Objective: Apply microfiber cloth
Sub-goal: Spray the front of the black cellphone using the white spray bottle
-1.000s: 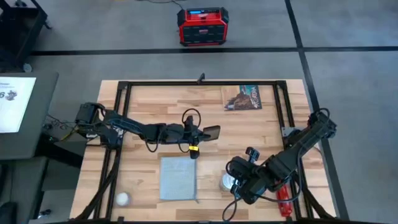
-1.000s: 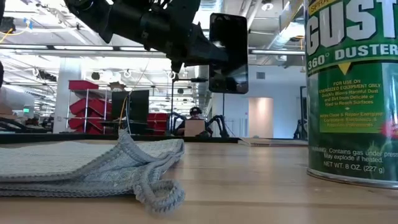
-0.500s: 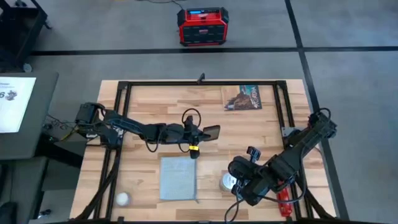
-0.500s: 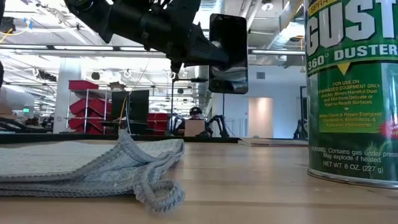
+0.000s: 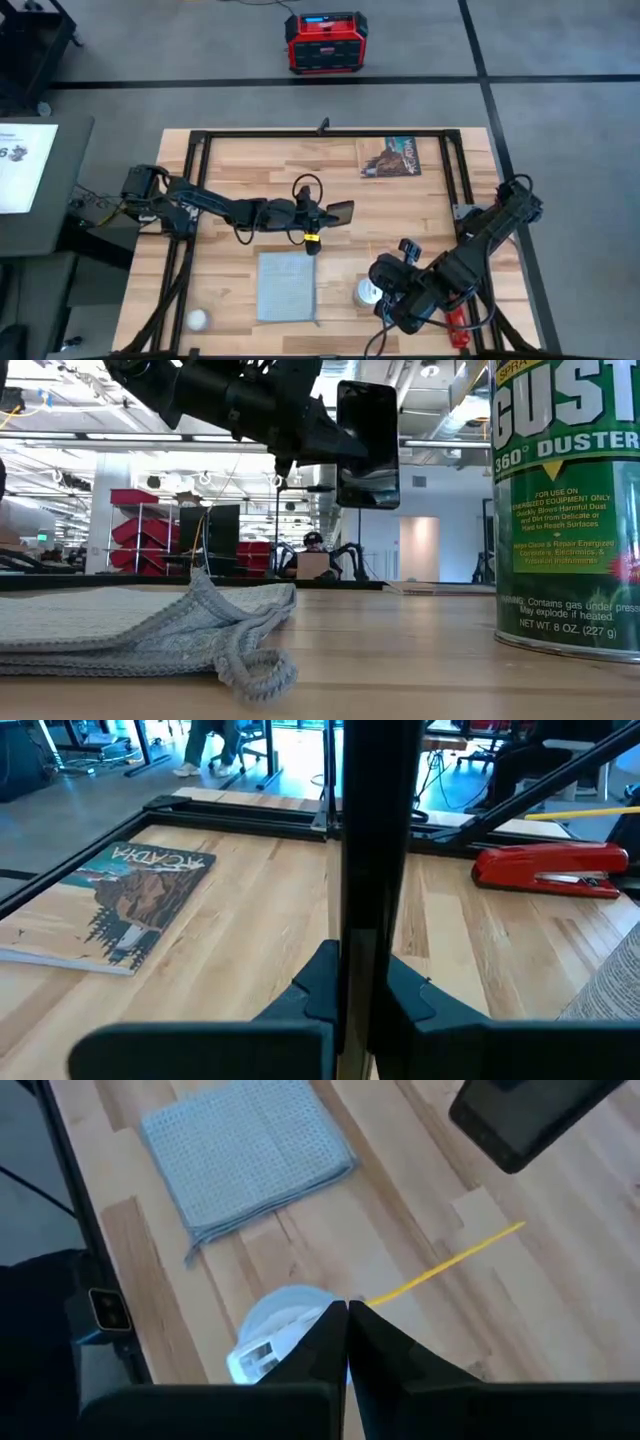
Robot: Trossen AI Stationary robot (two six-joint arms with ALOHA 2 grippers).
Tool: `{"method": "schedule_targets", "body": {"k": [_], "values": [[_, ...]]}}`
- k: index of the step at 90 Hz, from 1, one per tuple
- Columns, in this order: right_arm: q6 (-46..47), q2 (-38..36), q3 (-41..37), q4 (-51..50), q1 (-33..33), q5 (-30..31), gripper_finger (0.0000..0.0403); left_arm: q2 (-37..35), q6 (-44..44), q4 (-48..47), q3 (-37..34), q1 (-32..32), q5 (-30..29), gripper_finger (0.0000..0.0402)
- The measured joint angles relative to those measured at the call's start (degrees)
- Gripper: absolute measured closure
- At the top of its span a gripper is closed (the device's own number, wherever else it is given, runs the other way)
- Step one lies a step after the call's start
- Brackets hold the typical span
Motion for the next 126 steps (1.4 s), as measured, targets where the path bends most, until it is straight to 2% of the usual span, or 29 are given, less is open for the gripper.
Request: {"method": "schedule_targets", "body": {"k": [14,29,62,126], "values": [[-0.44,-0.02,0.06,0.32,0.00,0.00,0.0403,5.00,1.07,1.79,2.95,1.23,3.66,0.0397],[-0.46,-0.02,0.07,0.15,0.00,0.00,0.0403,9.56,2.05,0.93,6.86,1.74,4.76,0.0397],[-0.66,-0.02,0.07,-0.74,-0.13,-0.41,0.0403,8.95,5.88,-3.85,11.56,1.53,6.37,0.0397],[-0.66,-0.07,-0.90,0.00,-1.14,-2.01,0.0403,8.95,4.92,-4.34,11.64,1.51,6.34,0.0397]]}}
